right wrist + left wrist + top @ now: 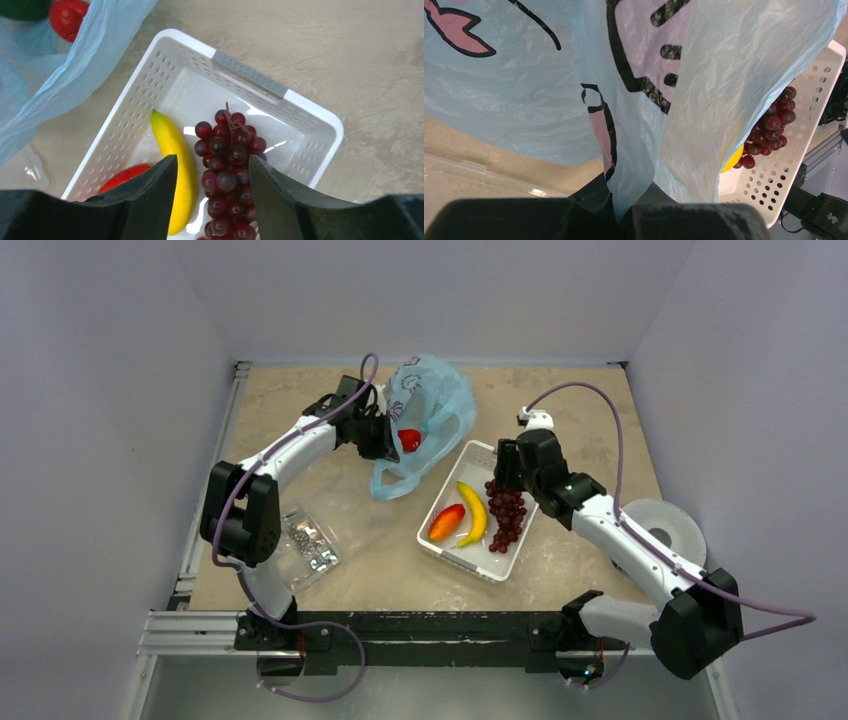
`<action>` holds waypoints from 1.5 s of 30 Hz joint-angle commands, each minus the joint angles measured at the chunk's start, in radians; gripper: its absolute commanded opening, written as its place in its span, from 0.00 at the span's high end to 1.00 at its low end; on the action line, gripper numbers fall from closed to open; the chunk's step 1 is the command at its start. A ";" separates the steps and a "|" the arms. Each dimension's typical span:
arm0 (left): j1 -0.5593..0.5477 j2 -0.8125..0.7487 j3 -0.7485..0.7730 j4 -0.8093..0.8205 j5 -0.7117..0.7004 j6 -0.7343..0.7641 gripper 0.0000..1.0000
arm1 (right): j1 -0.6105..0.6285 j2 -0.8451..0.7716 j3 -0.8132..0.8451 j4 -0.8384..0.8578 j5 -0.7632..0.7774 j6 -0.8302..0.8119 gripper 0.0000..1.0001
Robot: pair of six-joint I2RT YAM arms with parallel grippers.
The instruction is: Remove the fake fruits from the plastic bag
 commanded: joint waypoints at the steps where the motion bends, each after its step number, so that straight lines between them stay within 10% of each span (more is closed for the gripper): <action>1: -0.001 -0.003 0.047 -0.001 -0.004 0.019 1.00 | -0.001 -0.064 -0.054 0.099 -0.151 -0.021 0.44; 16: -0.003 0.000 0.049 -0.053 -0.131 0.070 1.00 | 0.005 0.368 0.191 0.596 -0.528 0.177 0.49; 45: -0.013 0.055 0.080 -0.082 -0.131 0.088 1.00 | 0.082 0.931 0.710 0.444 -0.407 -0.080 0.33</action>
